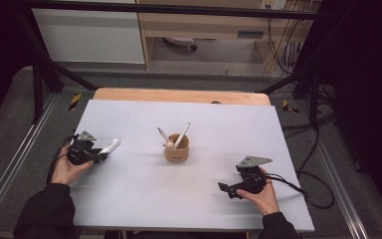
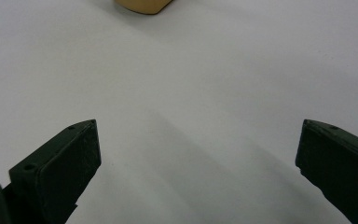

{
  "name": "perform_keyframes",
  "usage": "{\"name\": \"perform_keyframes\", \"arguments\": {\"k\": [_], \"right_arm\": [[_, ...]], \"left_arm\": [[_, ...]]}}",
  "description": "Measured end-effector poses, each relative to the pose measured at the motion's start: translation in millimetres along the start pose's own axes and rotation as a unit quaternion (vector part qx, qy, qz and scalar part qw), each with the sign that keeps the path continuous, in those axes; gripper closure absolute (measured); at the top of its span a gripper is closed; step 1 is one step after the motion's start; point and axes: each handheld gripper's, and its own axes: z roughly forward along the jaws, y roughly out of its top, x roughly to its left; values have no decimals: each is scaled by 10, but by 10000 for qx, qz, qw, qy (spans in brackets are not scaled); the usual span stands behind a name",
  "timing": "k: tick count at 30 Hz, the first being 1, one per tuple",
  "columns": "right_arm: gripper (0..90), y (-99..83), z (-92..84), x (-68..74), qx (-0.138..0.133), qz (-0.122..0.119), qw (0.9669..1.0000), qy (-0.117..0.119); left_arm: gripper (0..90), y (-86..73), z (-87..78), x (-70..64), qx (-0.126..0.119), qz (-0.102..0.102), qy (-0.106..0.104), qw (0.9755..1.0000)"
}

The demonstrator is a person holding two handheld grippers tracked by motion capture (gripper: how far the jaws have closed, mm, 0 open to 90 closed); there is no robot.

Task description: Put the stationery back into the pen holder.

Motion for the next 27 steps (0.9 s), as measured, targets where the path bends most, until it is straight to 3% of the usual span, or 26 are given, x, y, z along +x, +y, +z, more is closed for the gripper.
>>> {"name": "perform_keyframes", "arguments": {"k": [8, 12, 18, 27], "right_arm": [[6, -1, -3, -1, -11, -23, 10000, -7], [6, -1, -5, -3, -14, -45, 10000, -20], [6, -2, 0, 5, 21, -48, 10000, -24], [6, -13, 9, 17, 48, -102, 9999, -13]], "left_arm": [[672, 4, -108, -43, -97, -96, -156, 9998], [671, 19, -165, -133, -107, -10, -290, 9995], [671, 63, -248, -367, -162, 224, -455, 9986], [671, 139, -261, -804, -188, 560, -845, 9947]]}}
